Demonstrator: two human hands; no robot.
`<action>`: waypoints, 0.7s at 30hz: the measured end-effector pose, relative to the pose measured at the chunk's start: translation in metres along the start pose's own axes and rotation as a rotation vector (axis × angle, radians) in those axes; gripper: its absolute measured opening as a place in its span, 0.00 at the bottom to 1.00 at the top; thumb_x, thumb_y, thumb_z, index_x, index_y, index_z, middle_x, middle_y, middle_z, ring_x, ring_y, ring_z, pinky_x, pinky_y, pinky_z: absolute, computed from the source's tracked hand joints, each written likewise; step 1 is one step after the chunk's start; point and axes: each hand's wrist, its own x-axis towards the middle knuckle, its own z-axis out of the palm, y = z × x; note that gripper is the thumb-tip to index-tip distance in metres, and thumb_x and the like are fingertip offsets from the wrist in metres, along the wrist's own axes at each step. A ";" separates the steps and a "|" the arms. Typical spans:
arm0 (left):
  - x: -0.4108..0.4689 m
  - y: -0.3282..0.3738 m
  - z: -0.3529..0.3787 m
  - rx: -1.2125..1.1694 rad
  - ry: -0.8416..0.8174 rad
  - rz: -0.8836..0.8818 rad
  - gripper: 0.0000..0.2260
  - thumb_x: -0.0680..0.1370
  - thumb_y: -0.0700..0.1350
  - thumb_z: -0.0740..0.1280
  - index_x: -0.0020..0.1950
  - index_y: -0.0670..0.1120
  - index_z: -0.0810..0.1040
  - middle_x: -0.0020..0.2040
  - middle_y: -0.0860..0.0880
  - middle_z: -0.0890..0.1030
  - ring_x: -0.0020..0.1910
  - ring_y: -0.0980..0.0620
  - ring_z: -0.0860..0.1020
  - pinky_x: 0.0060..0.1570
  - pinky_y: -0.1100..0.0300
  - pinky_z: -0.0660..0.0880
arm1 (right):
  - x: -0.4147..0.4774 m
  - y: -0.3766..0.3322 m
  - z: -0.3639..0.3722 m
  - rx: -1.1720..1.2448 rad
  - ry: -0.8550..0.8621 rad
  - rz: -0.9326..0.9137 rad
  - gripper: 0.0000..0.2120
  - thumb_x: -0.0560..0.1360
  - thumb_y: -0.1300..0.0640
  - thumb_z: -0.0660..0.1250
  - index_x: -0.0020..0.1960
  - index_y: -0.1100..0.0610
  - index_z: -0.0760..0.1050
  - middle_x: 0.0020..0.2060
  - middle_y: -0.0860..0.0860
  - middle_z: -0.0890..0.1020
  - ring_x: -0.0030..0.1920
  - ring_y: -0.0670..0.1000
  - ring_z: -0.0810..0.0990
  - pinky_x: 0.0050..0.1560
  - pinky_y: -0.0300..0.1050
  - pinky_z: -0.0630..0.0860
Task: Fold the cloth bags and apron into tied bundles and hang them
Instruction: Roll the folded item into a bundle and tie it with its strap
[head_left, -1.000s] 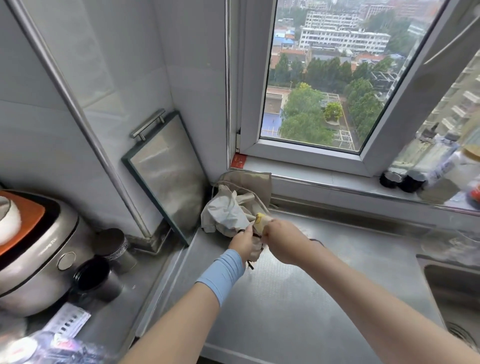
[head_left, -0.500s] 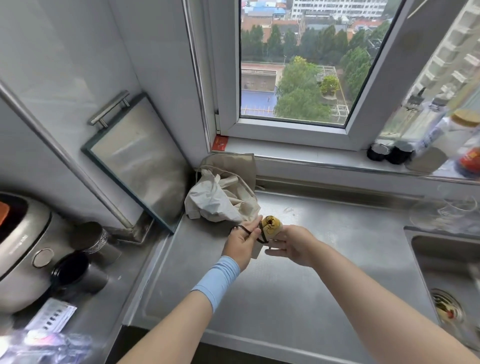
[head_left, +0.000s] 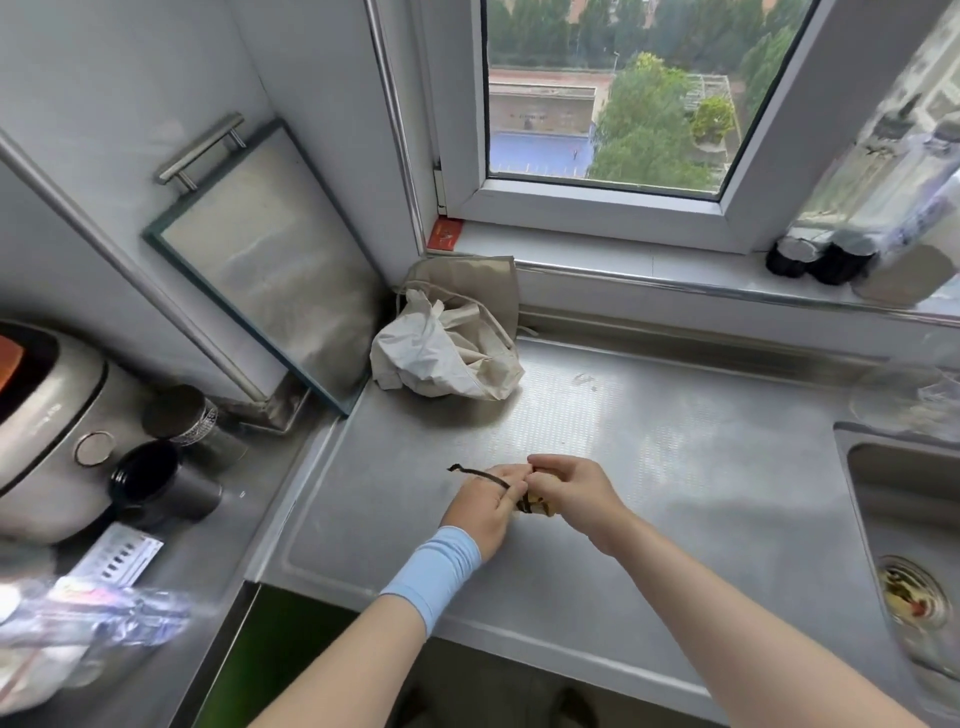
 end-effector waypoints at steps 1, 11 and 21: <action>-0.003 -0.001 0.007 -0.006 -0.011 -0.027 0.15 0.83 0.46 0.58 0.68 0.49 0.75 0.63 0.53 0.76 0.60 0.58 0.73 0.62 0.68 0.65 | -0.003 0.007 0.002 -0.035 0.016 -0.024 0.17 0.72 0.58 0.74 0.61 0.57 0.80 0.50 0.49 0.85 0.46 0.43 0.85 0.42 0.36 0.79; -0.003 -0.005 0.056 -0.146 0.159 -0.201 0.14 0.83 0.46 0.56 0.58 0.55 0.81 0.53 0.53 0.79 0.53 0.60 0.75 0.54 0.72 0.68 | -0.011 0.053 -0.005 -0.012 0.039 -0.074 0.17 0.70 0.66 0.71 0.55 0.50 0.82 0.52 0.48 0.86 0.42 0.38 0.82 0.53 0.44 0.81; 0.012 0.010 0.077 0.122 0.085 -0.263 0.16 0.82 0.44 0.55 0.43 0.48 0.81 0.42 0.50 0.79 0.52 0.49 0.74 0.57 0.58 0.67 | -0.008 0.073 -0.016 0.515 0.381 0.253 0.15 0.71 0.63 0.75 0.56 0.60 0.78 0.43 0.55 0.87 0.47 0.49 0.85 0.50 0.46 0.81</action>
